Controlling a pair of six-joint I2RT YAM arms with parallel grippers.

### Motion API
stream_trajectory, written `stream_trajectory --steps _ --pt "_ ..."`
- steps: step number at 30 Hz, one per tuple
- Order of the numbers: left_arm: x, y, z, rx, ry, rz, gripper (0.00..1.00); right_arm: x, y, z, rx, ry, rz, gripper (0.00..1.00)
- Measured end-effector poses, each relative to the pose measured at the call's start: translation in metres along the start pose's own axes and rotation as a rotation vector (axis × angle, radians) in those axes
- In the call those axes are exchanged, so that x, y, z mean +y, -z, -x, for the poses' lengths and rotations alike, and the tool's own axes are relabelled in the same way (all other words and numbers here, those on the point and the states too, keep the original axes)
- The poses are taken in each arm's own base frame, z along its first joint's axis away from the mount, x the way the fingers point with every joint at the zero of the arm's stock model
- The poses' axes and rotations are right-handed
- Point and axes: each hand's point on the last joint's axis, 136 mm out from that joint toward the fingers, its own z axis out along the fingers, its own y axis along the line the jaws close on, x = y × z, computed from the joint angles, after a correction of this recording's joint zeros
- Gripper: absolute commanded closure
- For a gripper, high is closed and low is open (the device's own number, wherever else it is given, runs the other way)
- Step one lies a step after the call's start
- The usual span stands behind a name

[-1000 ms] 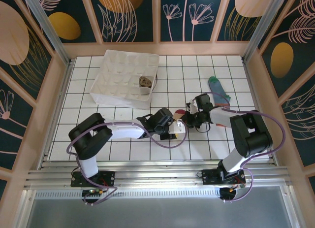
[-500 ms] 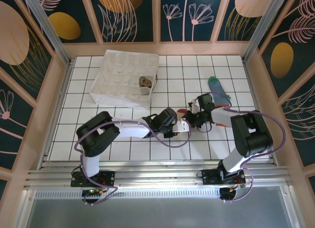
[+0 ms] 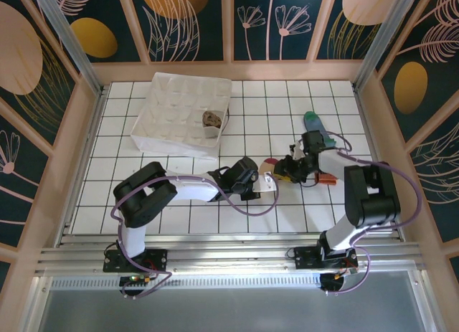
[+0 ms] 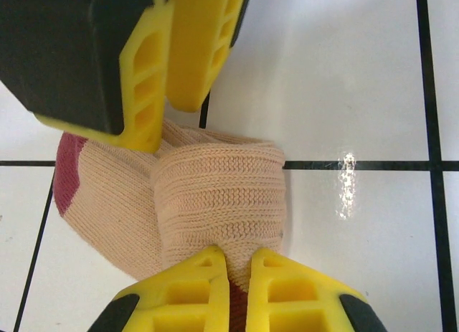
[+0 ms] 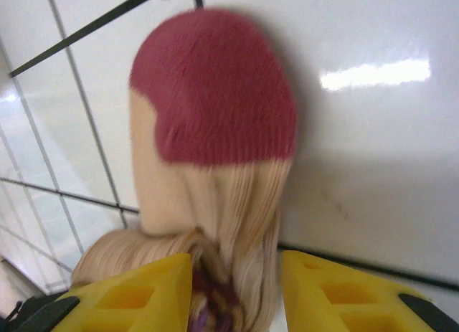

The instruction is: Roll the socks

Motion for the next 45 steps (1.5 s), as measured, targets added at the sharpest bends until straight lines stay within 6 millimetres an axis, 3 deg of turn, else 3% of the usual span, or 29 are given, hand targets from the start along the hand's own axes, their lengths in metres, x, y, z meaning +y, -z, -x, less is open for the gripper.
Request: stream_trajectory --steps 4,10,16,20,24,27,30,39,45 --pt "-0.002 0.001 0.001 -0.01 0.002 -0.013 0.97 -0.005 -0.012 0.007 0.044 -0.005 -0.041 0.74" --pt "-0.007 0.003 0.002 -0.025 0.0 -0.055 0.97 0.004 -0.025 0.011 0.084 0.042 -0.048 0.95" --pt "-0.017 0.008 0.002 -0.025 -0.036 -0.125 0.96 0.03 -0.041 0.009 0.089 0.192 0.026 0.98" --pt "-0.023 0.01 0.005 -0.014 -0.059 -0.18 0.95 0.042 -0.047 0.005 0.098 0.267 0.071 0.91" --pt "-0.023 0.004 0.009 -0.018 -0.02 -0.276 0.96 0.044 -0.049 0.003 0.094 0.292 0.095 0.75" --pt "-0.019 0.0 0.013 -0.043 0.036 -0.346 0.95 0.048 -0.045 0.002 0.078 0.293 0.12 0.61" --pt "-0.016 -0.001 0.014 -0.064 0.11 -0.419 0.95 0.045 -0.036 0.006 0.048 0.262 0.132 0.55" --pt "-0.006 -0.006 0.015 -0.104 0.313 -0.586 0.95 0.031 0.006 0.021 -0.078 0.184 0.053 0.49" --pt "-0.002 -0.009 0.016 -0.113 0.409 -0.64 0.96 0.018 0.015 0.001 -0.086 0.137 0.011 0.47"
